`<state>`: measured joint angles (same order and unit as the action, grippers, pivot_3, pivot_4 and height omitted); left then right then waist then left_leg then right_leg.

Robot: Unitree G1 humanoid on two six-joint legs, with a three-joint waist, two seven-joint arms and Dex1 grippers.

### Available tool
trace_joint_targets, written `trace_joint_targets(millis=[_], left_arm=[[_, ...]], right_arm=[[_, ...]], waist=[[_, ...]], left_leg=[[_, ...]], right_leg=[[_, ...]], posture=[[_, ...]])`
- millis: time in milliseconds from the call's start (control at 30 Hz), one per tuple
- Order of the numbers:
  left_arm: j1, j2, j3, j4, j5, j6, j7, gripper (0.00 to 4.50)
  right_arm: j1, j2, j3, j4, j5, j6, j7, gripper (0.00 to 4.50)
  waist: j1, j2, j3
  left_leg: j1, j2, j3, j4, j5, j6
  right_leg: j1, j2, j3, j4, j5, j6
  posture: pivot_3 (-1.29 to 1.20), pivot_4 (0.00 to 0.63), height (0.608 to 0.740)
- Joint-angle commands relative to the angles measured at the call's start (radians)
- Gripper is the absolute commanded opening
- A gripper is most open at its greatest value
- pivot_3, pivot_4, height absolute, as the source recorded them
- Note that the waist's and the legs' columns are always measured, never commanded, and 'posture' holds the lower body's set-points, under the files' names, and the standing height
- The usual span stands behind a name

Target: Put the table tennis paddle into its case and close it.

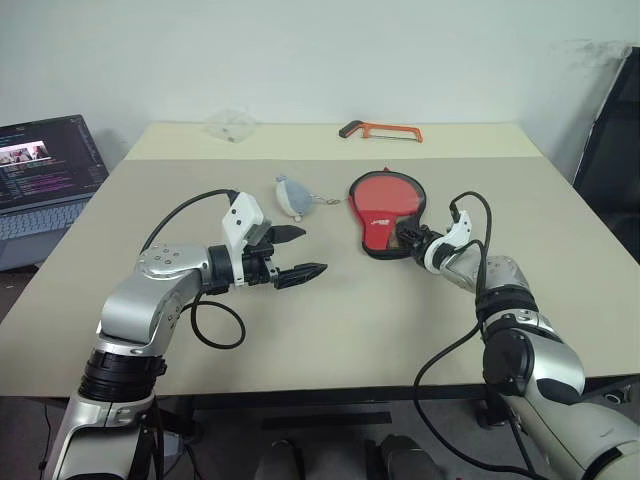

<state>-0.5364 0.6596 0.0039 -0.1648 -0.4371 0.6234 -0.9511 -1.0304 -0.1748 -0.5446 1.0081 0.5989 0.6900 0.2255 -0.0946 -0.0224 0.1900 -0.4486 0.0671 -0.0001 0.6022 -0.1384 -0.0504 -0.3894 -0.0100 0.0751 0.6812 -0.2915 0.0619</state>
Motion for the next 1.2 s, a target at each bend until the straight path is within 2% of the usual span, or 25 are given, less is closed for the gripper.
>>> trace_joint_targets(millis=[33,100,233,367,533,733,933,1200], left_arm=[[-0.017,0.007,0.008,-0.018,-0.001,-0.022,0.002,4.43],[-0.016,0.007,0.007,-0.02,-0.001,-0.021,0.002,4.43],[-0.009,0.014,0.008,-0.017,-0.001,-0.022,-0.004,4.43],[0.002,0.03,0.006,-0.018,0.0,-0.02,-0.018,4.43],[-0.001,0.04,0.003,-0.008,0.001,-0.019,-0.031,4.43],[-0.023,0.04,-0.012,0.014,0.009,-0.024,-0.049,4.43],[-0.04,0.04,-0.033,0.041,0.019,-0.036,-0.072,4.43],[-0.07,0.044,-0.055,0.067,0.028,-0.04,-0.105,4.43]], right_arm=[[-0.002,0.024,0.032,0.004,-0.01,0.031,0.015,0.56],[0.015,0.033,0.059,-0.042,-0.007,0.089,0.032,0.02],[0.097,0.061,0.145,-0.219,0.012,0.264,0.075,0.02],[0.277,0.088,0.254,-0.548,0.076,0.499,0.089,0.02],[0.44,0.095,0.254,-0.835,0.148,0.68,0.046,0.02],[0.554,0.13,0.186,-1.097,0.212,0.88,-0.019,0.02],[0.744,0.136,0.221,-1.301,0.36,0.924,-0.096,0.02],[0.896,0.104,0.273,-1.395,0.525,0.924,-0.188,0.02]], waist=[[0.0,0.0,0.0],[0.0,-0.001,-0.001],[0.0,-0.001,-0.001],[0.003,-0.002,-0.002],[0.008,-0.003,-0.002],[0.011,-0.003,-0.002],[0.015,-0.004,-0.003],[0.015,-0.009,-0.007]], left_leg=[[0.0,0.0,0.0,0.0,0.0,0.0],[0.001,0.0,0.0,0.0,0.0,0.0],[0.001,0.0,0.0,0.0,0.0,0.0],[0.001,0.001,-0.001,-0.007,0.0,0.0],[0.001,0.004,-0.003,-0.011,-0.002,-0.001],[0.001,0.006,-0.003,-0.011,-0.004,-0.002],[0.001,0.006,-0.003,-0.011,-0.005,-0.003],[0.001,0.007,-0.003,-0.011,-0.005,-0.003]], right_leg=[[0.0,0.0,0.0,0.0,0.0,0.0],[0.001,0.0,0.0,0.0,0.0,0.0],[0.0,0.0,0.0,0.0,0.0,0.0],[-0.001,0.001,-0.001,0.0,-0.002,-0.004],[-0.001,0.003,-0.005,0.0,-0.006,-0.014],[-0.001,0.005,-0.005,0.0,-0.008,-0.015],[-0.001,0.005,-0.005,0.0,-0.009,-0.014],[-0.001,0.006,-0.006,0.0,-0.01,-0.014]], posture=[[0.0,0.15,0.74],[0.0,0.15,0.74],[0.0,0.15,0.74],[0.0,0.15,0.74],[0.0,0.15,0.74],[0.0,0.15,0.74],[0.0,0.15,0.74],[0.0,0.15,0.74]])
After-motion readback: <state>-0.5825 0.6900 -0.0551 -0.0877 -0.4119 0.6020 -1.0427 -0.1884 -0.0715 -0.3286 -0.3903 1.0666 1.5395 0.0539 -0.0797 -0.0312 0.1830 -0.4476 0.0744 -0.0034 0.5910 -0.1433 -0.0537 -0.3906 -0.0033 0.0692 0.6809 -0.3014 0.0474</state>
